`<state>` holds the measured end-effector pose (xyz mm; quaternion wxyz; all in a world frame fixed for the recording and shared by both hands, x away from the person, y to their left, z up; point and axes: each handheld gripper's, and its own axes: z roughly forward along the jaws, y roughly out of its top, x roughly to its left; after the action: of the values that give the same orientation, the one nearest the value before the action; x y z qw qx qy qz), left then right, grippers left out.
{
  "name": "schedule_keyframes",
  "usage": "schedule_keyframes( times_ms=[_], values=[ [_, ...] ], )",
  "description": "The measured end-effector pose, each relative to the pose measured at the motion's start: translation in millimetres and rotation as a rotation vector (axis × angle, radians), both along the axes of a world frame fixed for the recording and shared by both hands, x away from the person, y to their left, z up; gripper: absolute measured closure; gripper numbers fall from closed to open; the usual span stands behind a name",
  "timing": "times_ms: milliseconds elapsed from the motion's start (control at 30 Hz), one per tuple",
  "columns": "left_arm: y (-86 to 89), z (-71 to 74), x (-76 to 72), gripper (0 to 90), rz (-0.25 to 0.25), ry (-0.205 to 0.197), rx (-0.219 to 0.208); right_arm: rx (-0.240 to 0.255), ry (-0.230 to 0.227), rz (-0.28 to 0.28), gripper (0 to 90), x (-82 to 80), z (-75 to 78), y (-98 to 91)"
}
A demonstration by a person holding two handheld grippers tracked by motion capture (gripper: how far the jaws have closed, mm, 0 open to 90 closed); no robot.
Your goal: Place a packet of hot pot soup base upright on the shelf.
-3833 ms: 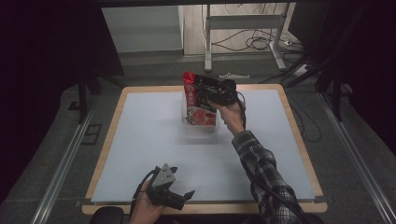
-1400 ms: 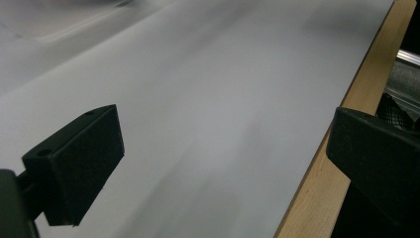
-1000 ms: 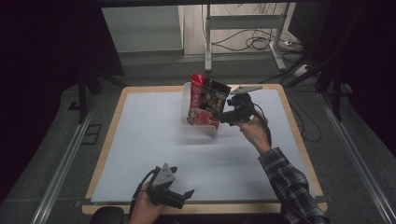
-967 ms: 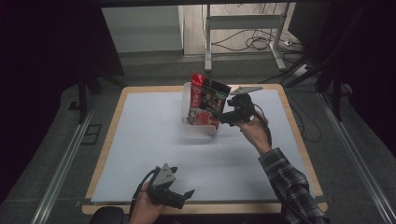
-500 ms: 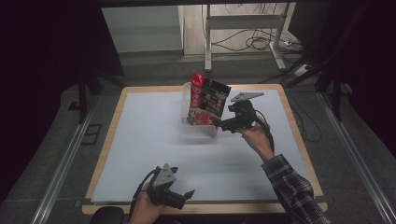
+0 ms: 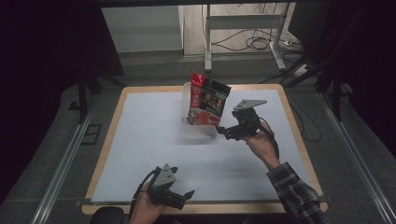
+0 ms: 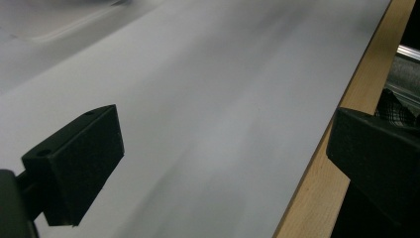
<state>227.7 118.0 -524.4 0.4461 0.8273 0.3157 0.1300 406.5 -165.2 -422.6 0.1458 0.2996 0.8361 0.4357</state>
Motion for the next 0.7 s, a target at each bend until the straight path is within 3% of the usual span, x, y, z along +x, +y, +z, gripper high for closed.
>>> schedule_keyframes(
  times_ms=[267, 700],
  values=[
    [-0.8, -0.4, -0.2, 1.1, -0.001, -0.001, 0.003, 0.007, 0.003, 0.032, 2.3, -14.0, -1.6, -9.2],
    [-0.5, 0.3, -0.7, 1.1, 0.003, -0.009, 0.003, -0.01, -0.025, 0.004, 0.0, -37.1, -6.1, -24.1]
  ],
)
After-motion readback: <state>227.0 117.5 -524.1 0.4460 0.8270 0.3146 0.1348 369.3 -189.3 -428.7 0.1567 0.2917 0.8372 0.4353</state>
